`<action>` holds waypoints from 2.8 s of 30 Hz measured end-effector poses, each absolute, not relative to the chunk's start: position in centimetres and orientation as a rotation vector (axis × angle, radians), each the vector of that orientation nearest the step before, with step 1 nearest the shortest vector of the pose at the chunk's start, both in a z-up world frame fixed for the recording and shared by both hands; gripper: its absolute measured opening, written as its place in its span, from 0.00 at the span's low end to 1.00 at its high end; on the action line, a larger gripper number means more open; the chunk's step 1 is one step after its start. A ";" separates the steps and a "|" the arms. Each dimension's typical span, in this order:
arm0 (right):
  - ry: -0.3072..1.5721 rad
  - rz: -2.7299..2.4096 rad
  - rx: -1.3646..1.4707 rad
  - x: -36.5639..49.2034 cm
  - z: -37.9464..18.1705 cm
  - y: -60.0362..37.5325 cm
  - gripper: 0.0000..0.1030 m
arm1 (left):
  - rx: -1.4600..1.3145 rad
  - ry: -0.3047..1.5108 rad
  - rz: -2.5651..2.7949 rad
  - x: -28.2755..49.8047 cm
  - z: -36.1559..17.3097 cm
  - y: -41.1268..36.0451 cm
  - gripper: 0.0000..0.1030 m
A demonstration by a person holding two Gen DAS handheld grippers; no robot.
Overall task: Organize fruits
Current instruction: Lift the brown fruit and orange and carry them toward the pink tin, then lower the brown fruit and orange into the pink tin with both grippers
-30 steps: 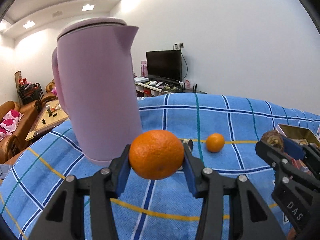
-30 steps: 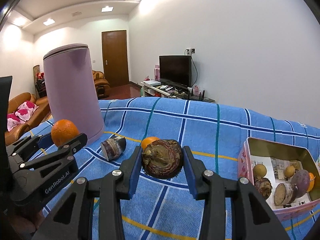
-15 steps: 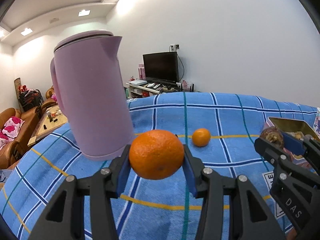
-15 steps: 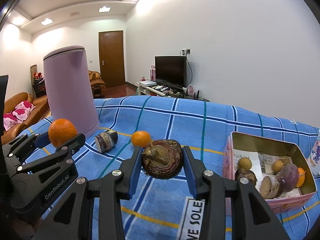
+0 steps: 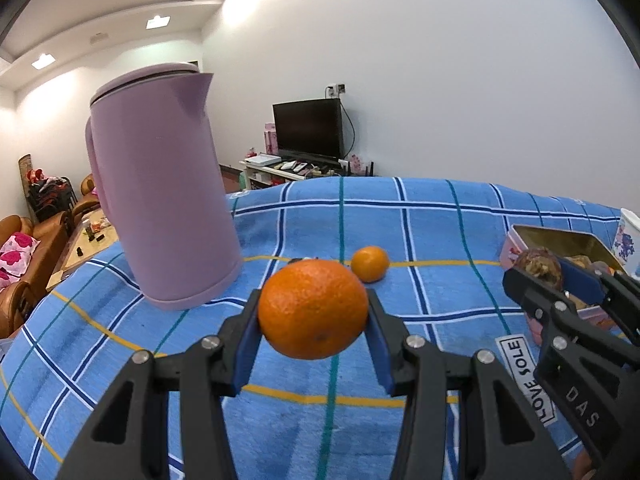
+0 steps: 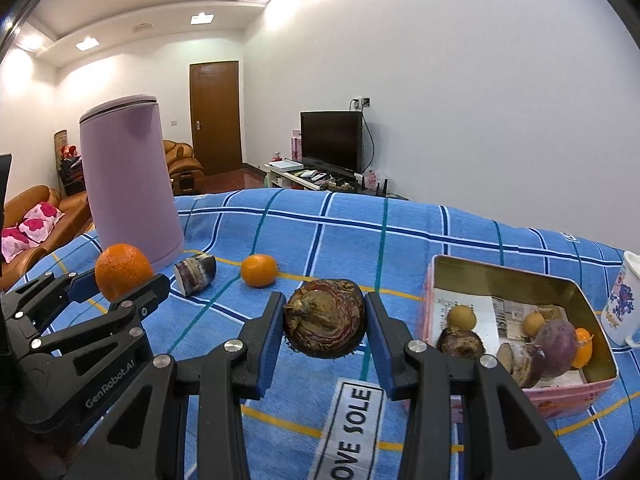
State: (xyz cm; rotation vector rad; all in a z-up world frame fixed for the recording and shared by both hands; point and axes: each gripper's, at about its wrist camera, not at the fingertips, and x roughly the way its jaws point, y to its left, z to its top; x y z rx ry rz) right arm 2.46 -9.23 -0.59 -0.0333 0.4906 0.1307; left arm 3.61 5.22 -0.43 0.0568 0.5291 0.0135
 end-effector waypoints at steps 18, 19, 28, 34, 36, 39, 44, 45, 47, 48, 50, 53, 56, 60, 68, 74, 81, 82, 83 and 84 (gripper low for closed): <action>0.492 0.104 -0.028 1.7 -0.6 -11.7 0.41 | 0.061 0.549 -0.030 2.9 -0.5 2.6 0.48; 0.493 0.101 -0.028 1.6 -0.6 -11.9 0.41 | 0.061 0.550 -0.032 2.9 -0.5 2.5 0.48; 0.490 0.086 -0.029 1.1 -0.5 -13.2 0.41 | 0.066 0.553 -0.053 2.5 -0.6 0.9 0.48; 0.482 0.070 -0.029 0.8 -0.4 -14.3 0.41 | 0.072 0.553 -0.070 2.3 -0.6 -0.2 0.48; 0.482 0.063 -0.025 0.8 -0.4 -14.8 0.41 | 0.071 0.553 -0.075 2.3 -0.5 -0.7 0.48; 0.484 0.053 -0.019 0.8 -0.4 -15.5 0.41 | 0.072 0.550 -0.087 2.0 -0.4 -1.3 0.48; 0.479 0.040 -0.014 0.5 -0.2 -16.5 0.41 | 0.079 0.541 -0.113 1.7 0.0 -2.8 0.48; 0.478 0.038 -0.014 0.5 -0.2 -16.7 0.41 | 0.079 0.540 -0.117 1.7 0.1 -3.0 0.48; 0.474 0.032 -0.014 0.4 -0.1 -17.2 0.41 | 0.079 0.538 -0.129 1.7 0.2 -3.6 0.48; 0.473 0.028 -0.013 0.4 -0.1 -17.4 0.41 | 0.080 0.537 -0.135 1.7 0.3 -3.9 0.48; 0.470 0.020 -0.007 0.3 0.0 -18.0 0.41 | 0.085 0.533 -0.146 1.6 0.5 -4.5 0.48; 0.468 0.009 0.001 0.2 0.0 -18.9 0.41 | 0.093 0.529 -0.162 1.6 0.6 -5.6 0.48; 0.466 -0.002 0.006 0.0 0.1 -19.7 0.41 | 0.096 0.530 -0.180 1.5 0.6 -6.5 0.48; 0.463 -0.019 0.012 0.0 0.2 -20.8 0.41 | 0.098 0.533 -0.197 1.5 0.6 -7.5 0.48; 0.461 -0.066 0.034 -0.1 0.3 -23.7 0.41 | 0.110 0.524 -0.232 1.6 1.0 -9.7 0.48; 0.461 -0.096 0.047 -0.2 0.4 -25.6 0.41 | 0.111 0.526 -0.258 1.8 1.1 -11.1 0.48; 0.453 -0.143 0.062 -0.5 0.7 -28.1 0.41 | 0.113 0.526 -0.279 2.1 1.3 -12.1 0.48; 0.452 -0.151 0.066 -0.5 0.7 -28.5 0.41 | 0.114 0.525 -0.281 2.2 1.3 -12.3 0.48; 0.452 -0.159 0.070 -0.6 0.7 -28.9 0.41 | 0.114 0.525 -0.285 2.3 1.4 -12.5 0.48; 0.453 -0.169 0.076 -0.6 0.7 -29.5 0.41 | 0.113 0.526 -0.288 2.4 1.4 -12.7 0.48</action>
